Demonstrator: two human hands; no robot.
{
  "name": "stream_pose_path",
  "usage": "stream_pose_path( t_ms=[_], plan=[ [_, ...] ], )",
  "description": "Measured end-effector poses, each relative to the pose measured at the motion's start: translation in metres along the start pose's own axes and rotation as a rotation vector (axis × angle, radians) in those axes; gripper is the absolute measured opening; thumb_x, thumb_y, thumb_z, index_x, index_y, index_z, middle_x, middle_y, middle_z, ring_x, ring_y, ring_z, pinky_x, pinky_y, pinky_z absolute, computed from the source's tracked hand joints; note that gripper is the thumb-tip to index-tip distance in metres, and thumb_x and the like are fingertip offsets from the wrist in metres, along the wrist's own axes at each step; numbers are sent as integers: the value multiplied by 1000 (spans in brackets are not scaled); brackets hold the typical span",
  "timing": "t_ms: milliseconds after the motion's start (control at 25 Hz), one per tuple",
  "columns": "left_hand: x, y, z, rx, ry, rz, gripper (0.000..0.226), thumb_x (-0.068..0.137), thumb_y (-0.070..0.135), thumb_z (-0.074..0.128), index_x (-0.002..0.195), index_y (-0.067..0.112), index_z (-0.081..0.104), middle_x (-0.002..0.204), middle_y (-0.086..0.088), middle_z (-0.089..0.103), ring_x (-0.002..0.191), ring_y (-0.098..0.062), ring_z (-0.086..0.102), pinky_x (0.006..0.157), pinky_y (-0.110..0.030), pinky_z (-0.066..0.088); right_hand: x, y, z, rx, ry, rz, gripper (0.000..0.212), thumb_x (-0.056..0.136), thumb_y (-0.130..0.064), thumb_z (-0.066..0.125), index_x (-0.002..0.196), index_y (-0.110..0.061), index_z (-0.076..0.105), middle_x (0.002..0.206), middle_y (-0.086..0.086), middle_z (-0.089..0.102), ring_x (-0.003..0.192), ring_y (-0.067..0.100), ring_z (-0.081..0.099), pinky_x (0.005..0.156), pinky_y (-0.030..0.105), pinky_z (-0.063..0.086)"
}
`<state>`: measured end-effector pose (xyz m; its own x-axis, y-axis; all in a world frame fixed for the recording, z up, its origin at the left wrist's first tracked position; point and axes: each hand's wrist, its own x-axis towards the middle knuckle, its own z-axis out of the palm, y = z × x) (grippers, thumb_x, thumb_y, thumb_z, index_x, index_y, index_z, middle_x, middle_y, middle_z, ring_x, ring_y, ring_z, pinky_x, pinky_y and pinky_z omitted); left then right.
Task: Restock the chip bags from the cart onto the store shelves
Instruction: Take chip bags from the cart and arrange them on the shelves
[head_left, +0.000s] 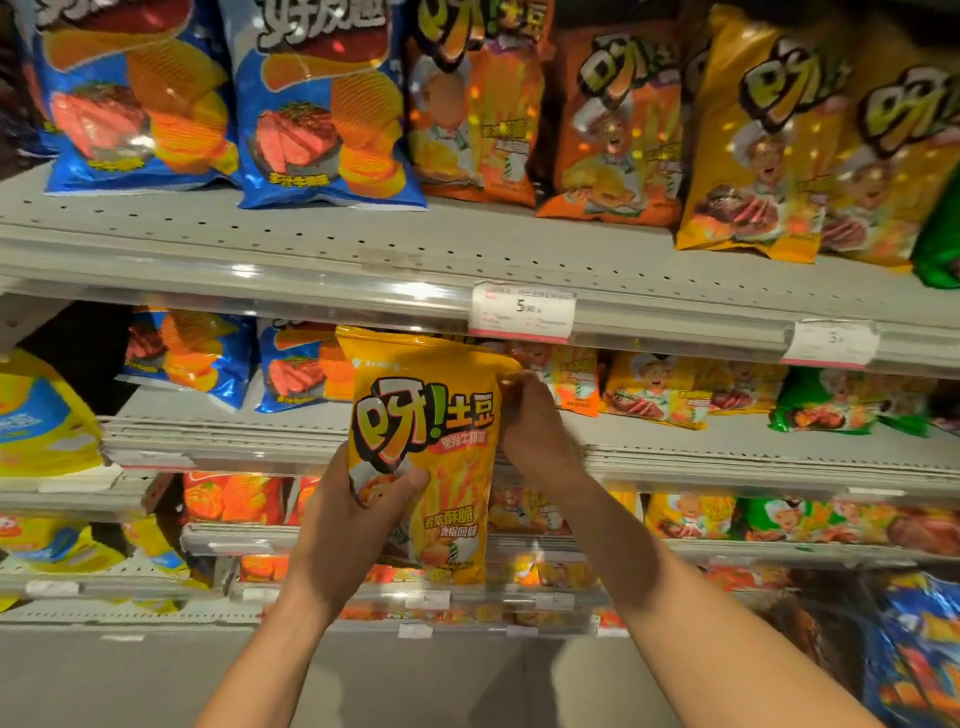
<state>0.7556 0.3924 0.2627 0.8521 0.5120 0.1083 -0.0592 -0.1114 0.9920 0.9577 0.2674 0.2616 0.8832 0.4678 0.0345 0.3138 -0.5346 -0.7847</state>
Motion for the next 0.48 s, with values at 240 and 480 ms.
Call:
stream_pose_path(
  t_ms=[240, 480],
  plan=[
    [21, 9, 96, -17, -71, -1, 41, 77, 42, 75, 117, 44, 63, 105, 11, 77, 96, -10, 74, 75, -30, 62, -22, 69, -98, -174, 121, -52, 42, 93, -19, 63, 135, -18, 59, 133, 9, 58, 122, 27, 55, 101, 36, 47],
    [52, 36, 239, 79, -86, 106, 34, 84, 38, 75, 116, 34, 67, 96, 23, 74, 81, 10, 67, 67, -7, 52, -40, 178, -215, -444, 138, -151, 53, 91, -28, 67, 141, -19, 54, 138, 6, 56, 128, 27, 52, 108, 40, 42]
  ],
)
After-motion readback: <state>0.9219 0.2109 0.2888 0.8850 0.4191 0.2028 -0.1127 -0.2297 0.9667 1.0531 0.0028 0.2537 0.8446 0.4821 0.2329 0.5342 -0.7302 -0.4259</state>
